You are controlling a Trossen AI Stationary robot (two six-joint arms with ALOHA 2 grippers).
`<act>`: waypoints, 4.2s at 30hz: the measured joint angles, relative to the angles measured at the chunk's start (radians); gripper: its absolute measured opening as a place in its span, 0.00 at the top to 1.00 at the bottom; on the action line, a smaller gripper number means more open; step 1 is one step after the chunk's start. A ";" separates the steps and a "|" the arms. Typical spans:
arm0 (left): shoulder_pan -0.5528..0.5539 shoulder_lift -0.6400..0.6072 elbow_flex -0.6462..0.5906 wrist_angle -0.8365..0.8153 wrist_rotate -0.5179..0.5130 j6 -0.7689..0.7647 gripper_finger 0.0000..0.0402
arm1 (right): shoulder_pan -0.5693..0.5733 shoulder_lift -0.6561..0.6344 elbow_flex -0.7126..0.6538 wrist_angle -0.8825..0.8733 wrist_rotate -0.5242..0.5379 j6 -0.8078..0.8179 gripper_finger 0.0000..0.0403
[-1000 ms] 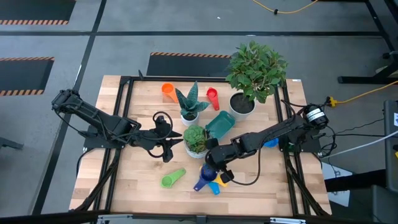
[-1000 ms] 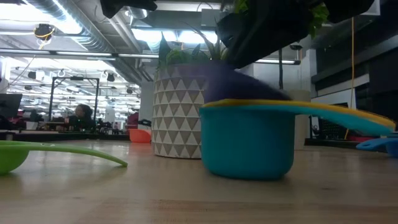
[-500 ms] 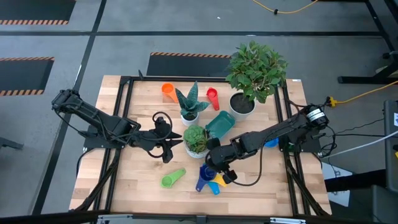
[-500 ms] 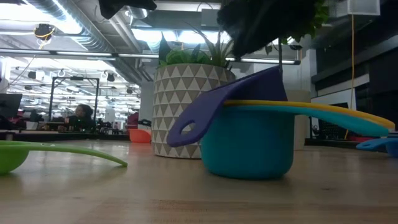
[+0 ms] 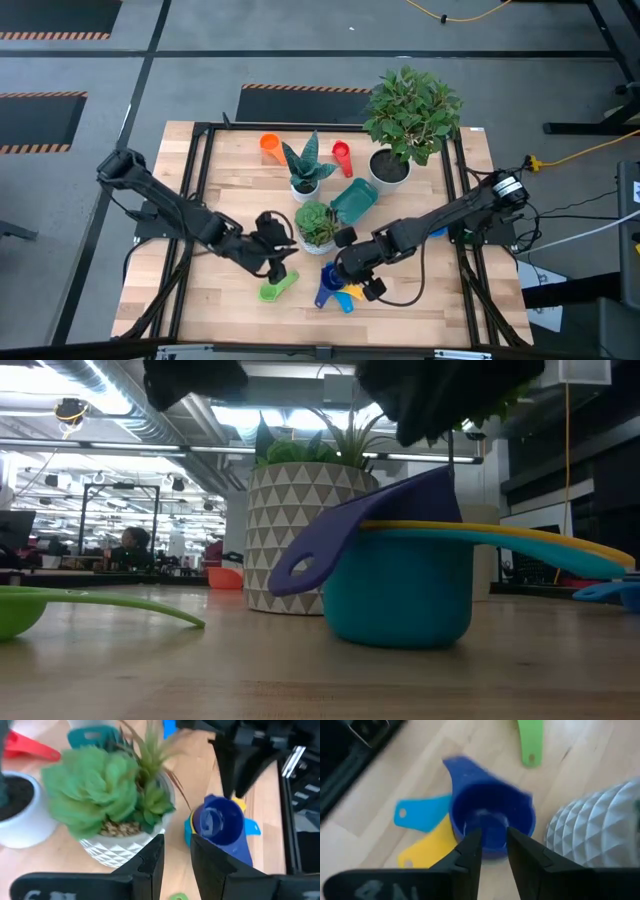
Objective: Nest measuring cups in basket
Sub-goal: Adjust the stacked measuring cups
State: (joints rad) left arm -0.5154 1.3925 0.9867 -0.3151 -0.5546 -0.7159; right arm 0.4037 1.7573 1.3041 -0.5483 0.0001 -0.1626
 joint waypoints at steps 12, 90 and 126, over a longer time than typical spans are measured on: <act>-0.056 0.180 -0.001 0.200 0.090 -0.039 0.78 | -0.001 -0.003 -0.061 -0.005 0.052 0.009 0.77; -0.021 0.467 -0.002 0.570 0.382 -0.408 0.78 | 0.079 -0.044 -0.380 0.384 -0.028 0.398 0.77; 0.032 0.466 -0.001 0.619 0.345 -0.411 0.78 | 0.077 0.063 -0.381 0.745 0.004 0.555 0.77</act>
State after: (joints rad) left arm -0.4839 1.8587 0.9859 0.3034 -0.2092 -1.1267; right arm 0.4808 1.8198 0.9234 0.1962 0.0044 0.3924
